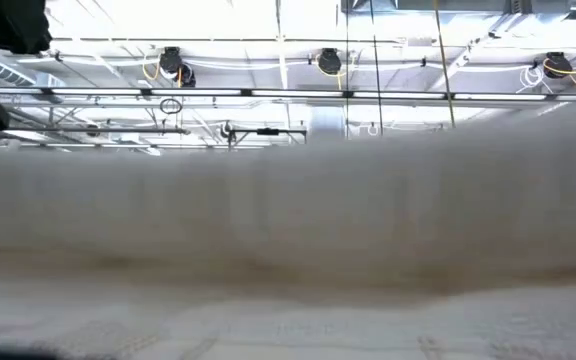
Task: Roll towel
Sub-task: Fold the white towel
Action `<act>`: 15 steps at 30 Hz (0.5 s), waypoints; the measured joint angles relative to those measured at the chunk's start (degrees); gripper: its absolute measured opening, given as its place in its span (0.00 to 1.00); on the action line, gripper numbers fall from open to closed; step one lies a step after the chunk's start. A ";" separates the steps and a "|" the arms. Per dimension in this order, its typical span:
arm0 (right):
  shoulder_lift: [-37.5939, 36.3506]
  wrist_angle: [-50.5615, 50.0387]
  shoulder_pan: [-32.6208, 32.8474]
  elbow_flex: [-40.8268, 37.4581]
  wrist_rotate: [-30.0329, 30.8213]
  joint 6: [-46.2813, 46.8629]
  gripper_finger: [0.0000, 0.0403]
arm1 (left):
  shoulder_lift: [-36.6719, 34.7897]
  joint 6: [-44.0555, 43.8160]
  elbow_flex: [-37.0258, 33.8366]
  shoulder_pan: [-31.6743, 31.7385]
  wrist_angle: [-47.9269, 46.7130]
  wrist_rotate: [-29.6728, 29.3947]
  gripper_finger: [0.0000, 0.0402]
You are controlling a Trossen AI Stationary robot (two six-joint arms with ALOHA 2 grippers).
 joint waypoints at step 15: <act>0.00 -0.07 0.07 -0.04 -2.72 2.62 0.39 | 0.15 -2.89 0.00 -1.96 1.61 0.15 0.39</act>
